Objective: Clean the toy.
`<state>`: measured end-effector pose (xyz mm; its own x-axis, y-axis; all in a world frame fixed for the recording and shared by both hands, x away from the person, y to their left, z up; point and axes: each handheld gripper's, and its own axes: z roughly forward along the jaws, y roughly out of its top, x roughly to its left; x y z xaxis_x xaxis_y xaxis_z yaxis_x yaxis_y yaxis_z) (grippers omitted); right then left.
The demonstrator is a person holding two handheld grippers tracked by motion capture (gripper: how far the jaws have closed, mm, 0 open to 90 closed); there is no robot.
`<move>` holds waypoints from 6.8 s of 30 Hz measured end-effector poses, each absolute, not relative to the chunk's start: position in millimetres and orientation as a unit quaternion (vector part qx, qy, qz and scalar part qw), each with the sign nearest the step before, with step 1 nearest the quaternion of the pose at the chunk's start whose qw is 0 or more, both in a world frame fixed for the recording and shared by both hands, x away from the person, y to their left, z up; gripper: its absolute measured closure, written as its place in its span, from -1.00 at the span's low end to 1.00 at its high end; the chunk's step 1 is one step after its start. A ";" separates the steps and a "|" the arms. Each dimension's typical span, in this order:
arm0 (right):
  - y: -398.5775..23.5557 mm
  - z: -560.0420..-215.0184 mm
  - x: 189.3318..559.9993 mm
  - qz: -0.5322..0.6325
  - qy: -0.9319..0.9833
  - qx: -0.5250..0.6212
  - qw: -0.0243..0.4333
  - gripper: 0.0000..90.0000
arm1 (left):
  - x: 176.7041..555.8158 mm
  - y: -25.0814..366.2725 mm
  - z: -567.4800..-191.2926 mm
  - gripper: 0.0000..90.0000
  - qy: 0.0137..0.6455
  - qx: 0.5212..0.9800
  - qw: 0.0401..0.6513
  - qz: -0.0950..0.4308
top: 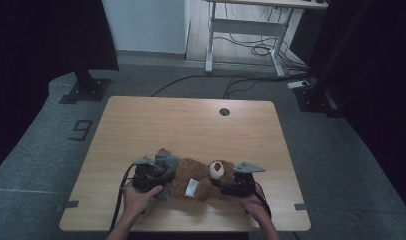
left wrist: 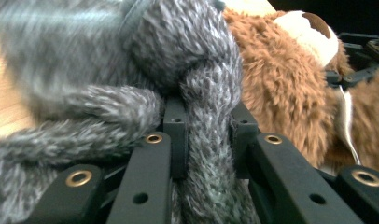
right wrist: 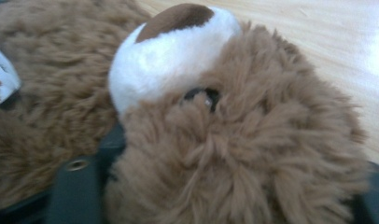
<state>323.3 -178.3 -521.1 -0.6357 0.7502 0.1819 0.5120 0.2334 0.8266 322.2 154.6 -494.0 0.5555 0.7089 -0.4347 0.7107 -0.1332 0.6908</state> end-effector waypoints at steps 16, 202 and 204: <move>-172.6 -518.5 338.6 0.539 0.716 0.376 0.235 -0.02 | 355.2 164.2 -494.1 0.69 0.490 0.698 0.521 0.004; -184.6 -526.7 334.8 0.527 0.712 0.408 0.223 -0.84 | 307.6 246.8 -486.7 0.67 0.495 0.736 0.438 0.145; -184.8 -525.4 334.3 0.530 0.710 0.408 0.221 -0.85 | 304.6 253.3 -490.5 0.67 0.499 0.735 0.434 0.147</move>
<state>334.3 -184.8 -525.4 -0.5690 0.8137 0.1187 0.3445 0.1048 0.9329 304.6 253.3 -490.5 0.4588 0.8613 -0.2181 0.6068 -0.1244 0.7851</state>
